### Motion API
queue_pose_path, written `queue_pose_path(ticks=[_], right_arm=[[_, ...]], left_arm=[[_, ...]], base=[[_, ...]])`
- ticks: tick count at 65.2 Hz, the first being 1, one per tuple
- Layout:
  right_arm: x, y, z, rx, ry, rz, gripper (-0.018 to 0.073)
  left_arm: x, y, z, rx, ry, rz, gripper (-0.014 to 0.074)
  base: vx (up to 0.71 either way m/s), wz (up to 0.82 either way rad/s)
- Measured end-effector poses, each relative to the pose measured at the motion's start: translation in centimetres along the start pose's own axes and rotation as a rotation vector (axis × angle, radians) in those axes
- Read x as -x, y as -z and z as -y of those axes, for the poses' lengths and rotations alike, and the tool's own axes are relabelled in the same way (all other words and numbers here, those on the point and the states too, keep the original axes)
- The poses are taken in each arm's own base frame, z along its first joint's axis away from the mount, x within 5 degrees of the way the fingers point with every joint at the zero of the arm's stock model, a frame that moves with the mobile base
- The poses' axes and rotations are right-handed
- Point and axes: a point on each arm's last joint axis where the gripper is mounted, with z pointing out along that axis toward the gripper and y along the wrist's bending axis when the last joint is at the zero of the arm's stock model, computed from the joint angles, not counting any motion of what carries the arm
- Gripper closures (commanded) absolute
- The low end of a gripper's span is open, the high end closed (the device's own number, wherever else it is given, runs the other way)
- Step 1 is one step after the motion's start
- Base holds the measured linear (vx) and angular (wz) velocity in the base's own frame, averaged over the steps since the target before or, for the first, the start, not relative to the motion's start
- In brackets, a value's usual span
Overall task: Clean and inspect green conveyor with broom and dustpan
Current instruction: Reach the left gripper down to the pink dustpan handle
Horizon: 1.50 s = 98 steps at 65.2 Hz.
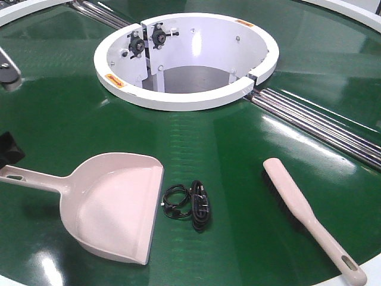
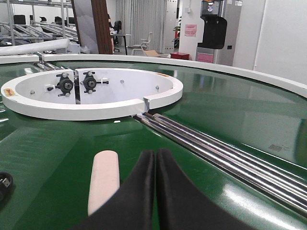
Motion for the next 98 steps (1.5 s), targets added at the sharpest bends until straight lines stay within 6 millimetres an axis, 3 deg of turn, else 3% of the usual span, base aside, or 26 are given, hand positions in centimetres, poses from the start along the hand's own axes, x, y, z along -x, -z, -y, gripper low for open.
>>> queue_pose_path(ticks=[11, 21, 35, 55, 84, 98], right_arm=[[0.0, 0.0, 0.0, 0.000, 0.000, 0.000, 0.0568], [0.0, 0.0, 0.0, 0.000, 0.000, 0.000, 0.0568], [0.0, 0.0, 0.0, 0.000, 0.000, 0.000, 0.0568], [0.0, 0.0, 0.0, 0.000, 0.000, 0.000, 0.0568], [0.0, 0.0, 0.0, 0.000, 0.000, 0.000, 0.0568], [0.0, 0.0, 0.0, 0.000, 0.000, 0.000, 0.0568]], left_arm=[[1.2, -3.1, 0.0, -0.066, -0.233, -0.064, 0.0037], [2.5, -4.5, 0.1, -0.083, -0.453, -0.097, 0.0037], [3.4, -7.1, -0.7, -0.141, -0.487, -0.150, 0.0037], [3.6, -9.1, -0.8, -0.201, -0.560, -0.181, 0.0037], [4.8, -11.4, 0.7, -0.251, -0.639, -0.217, 0.0037], [3.8, -12.3, 1.2, -0.276, -0.664, -0.272, 0.0037]], base=[[0.00, 0.00], [0.00, 0.00], [0.00, 0.00], [0.00, 0.00], [0.00, 0.00], [0.00, 0.00]])
